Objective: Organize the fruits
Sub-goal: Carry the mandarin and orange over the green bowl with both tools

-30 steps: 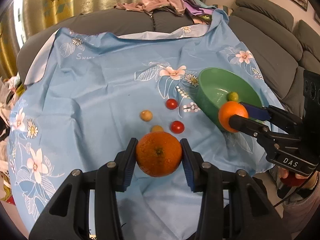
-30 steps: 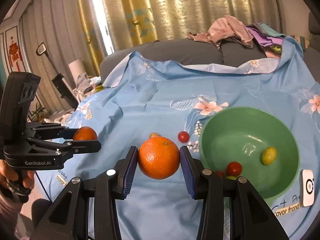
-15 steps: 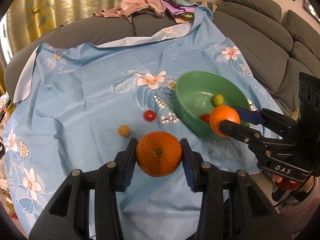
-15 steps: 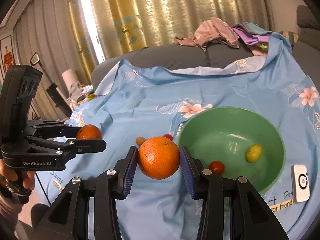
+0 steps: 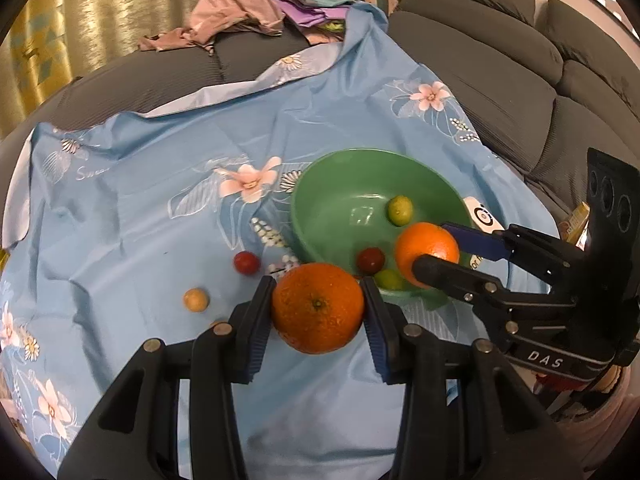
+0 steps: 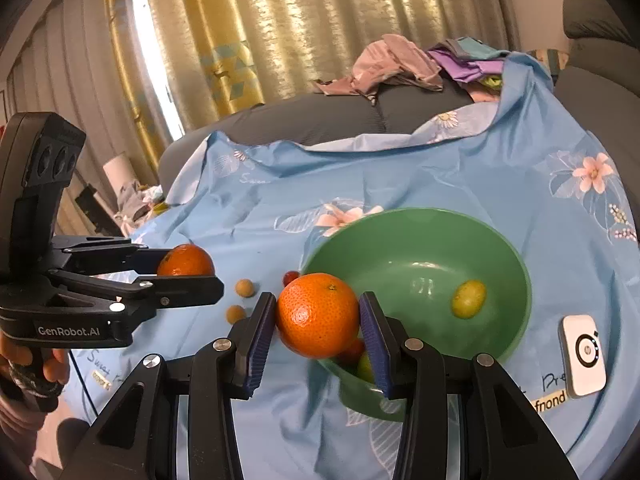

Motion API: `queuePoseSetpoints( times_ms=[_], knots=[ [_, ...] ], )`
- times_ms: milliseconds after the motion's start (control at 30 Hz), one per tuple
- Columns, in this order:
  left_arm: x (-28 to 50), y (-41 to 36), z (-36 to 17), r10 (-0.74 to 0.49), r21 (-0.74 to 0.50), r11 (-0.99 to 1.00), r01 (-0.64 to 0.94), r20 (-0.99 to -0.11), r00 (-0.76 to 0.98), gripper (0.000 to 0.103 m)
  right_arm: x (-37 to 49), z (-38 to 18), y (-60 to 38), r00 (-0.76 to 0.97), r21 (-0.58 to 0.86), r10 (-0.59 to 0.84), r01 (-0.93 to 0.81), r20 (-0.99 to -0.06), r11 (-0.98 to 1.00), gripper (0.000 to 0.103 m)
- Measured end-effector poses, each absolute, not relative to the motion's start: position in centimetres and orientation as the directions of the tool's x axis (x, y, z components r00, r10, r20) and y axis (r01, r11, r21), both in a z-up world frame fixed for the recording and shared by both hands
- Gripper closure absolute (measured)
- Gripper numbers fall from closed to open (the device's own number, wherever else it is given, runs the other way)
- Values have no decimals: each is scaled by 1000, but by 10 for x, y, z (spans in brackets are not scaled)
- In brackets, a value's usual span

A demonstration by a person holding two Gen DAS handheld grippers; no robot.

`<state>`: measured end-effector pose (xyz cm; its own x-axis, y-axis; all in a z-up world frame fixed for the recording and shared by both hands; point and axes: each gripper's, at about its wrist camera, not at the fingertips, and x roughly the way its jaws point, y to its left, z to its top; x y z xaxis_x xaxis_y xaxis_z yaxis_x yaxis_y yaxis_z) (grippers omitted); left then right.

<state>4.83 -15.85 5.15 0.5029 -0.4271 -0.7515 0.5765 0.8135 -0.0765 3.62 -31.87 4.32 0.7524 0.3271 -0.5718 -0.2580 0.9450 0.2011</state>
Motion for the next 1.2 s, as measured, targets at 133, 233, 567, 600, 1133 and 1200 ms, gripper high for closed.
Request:
queuePoseSetpoints(
  times_ms=[133, 233, 567, 600, 1133, 1200],
  knots=[
    [54, -170, 50, -436, -80, 803, 591, -754, 491, 61, 39, 41, -327, 756, 208, 318, -242, -572, 948, 59],
    [57, -179, 49, -443, -82, 795, 601, -756, 482, 61, 41, 39, -332, 758, 212, 312, -230, -573, 950, 59],
    [68, -202, 40, -449, -83, 771, 632, -774, 447, 61, 45, 31, -349, 763, 227, 288, -189, -578, 955, 59],
    [69, -205, 39, -449, -81, 768, 635, -776, 444, 61, 46, 31, -350, 764, 228, 287, -186, -578, 956, 59],
    [79, -230, 29, -430, -43, 739, 672, -798, 422, 61, 51, 26, -365, 770, 228, 248, -137, -588, 964, 59],
    [81, -233, 27, -429, -42, 736, 676, -802, 417, 61, 52, 25, -367, 771, 226, 243, -131, -589, 965, 59]
  ],
)
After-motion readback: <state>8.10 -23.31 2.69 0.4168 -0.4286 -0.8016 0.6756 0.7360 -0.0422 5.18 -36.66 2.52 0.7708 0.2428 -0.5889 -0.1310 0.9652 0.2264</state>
